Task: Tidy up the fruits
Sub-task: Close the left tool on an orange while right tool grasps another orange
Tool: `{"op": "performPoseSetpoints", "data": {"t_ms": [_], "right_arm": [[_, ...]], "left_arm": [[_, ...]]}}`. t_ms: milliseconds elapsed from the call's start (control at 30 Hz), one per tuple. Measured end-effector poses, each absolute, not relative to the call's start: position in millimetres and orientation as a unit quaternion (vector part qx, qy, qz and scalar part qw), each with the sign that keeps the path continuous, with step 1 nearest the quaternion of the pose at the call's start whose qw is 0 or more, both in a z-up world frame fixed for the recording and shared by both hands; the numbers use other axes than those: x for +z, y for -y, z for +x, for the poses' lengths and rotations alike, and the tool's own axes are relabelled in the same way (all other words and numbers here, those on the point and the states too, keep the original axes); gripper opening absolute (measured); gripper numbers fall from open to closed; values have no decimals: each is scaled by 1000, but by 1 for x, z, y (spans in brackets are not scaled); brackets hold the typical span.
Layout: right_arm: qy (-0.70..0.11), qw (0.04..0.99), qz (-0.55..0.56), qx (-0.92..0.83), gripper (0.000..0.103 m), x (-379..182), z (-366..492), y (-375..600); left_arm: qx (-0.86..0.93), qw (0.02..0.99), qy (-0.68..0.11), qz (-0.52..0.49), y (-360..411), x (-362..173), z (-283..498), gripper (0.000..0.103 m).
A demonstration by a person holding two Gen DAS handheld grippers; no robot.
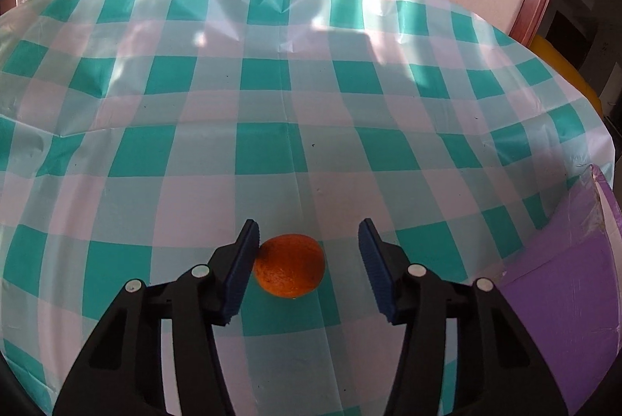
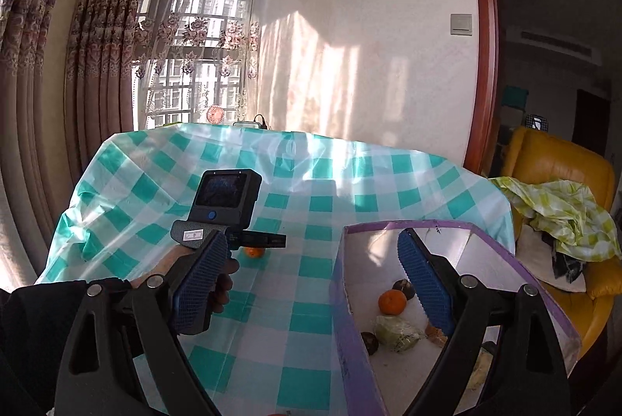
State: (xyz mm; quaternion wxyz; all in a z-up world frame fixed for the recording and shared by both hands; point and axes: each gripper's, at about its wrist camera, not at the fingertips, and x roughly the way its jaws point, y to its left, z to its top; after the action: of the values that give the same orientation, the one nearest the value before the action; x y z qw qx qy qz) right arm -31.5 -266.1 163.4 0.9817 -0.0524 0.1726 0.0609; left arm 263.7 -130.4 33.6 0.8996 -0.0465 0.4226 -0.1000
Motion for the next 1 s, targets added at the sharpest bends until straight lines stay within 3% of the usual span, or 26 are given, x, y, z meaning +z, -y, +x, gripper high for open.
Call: {"op": "performPoseSetpoints", "data": {"t_ms": [200, 267, 667, 1000], "right_arm": [[-207, 973, -61, 86, 87, 139, -43, 248], [-219, 969, -65, 90, 87, 130, -45, 243], [-327, 940, -27, 96, 87, 72, -56, 252], [-398, 914, -1, 76, 85, 41, -45, 258]], "left_arm": [[-80, 888, -452, -24, 129, 23, 268, 51], [-79, 886, -455, -24, 124, 19, 269, 36], [-93, 879, -468, -21, 112, 20, 226, 35], [-141, 878, -458, -18, 83, 36, 101, 34]]}}
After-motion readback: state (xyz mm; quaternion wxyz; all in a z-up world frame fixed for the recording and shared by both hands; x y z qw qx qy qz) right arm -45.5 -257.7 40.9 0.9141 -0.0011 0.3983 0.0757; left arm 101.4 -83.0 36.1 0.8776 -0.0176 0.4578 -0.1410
